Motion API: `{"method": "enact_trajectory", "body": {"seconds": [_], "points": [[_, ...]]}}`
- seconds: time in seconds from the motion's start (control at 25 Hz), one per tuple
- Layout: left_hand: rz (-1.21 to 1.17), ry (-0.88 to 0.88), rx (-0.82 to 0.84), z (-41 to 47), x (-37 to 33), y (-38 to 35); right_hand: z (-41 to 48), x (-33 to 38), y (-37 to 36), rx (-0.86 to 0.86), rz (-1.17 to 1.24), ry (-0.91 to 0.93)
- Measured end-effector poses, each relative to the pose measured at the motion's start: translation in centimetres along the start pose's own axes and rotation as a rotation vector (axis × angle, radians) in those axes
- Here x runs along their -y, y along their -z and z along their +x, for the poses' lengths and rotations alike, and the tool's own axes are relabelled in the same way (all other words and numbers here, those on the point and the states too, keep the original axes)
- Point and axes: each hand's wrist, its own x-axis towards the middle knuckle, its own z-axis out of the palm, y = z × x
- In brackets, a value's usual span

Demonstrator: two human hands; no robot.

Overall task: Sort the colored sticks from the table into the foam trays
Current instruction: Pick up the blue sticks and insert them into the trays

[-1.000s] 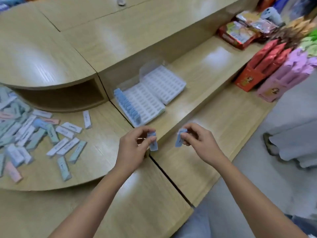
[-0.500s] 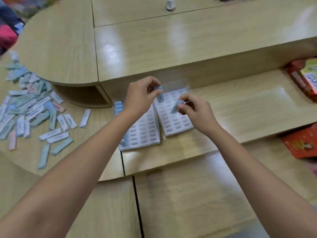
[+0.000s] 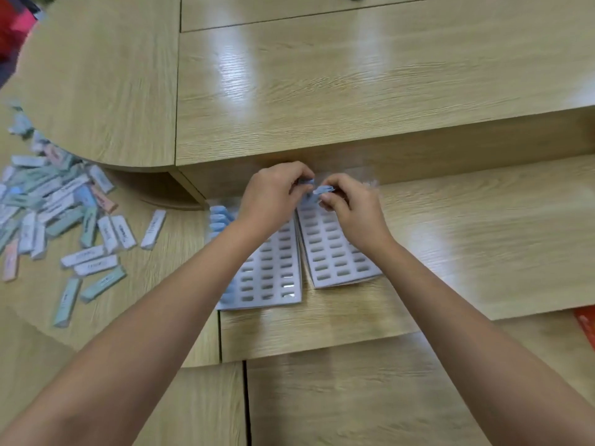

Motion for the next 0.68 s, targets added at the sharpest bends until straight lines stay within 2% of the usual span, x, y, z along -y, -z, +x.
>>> {"method": "enact_trajectory", "body": {"seconds": [0.2,0.4,0.68], "points": [[-0.02,-0.001,-0.024,-0.2,0.4,-0.2,0.1,-0.8,-0.5,-0.003,0.021,0.021],[-0.1,0.049,-0.054,-0.3,0.3,-0.5,0.0,-1.0,-0.9,0.041,-0.133,0.123],[0.035,-0.026,-0.041,-1.1,-0.1,0.1,-1.1,-1.0,-1.1,0.072,-0.189,0.124]]}}
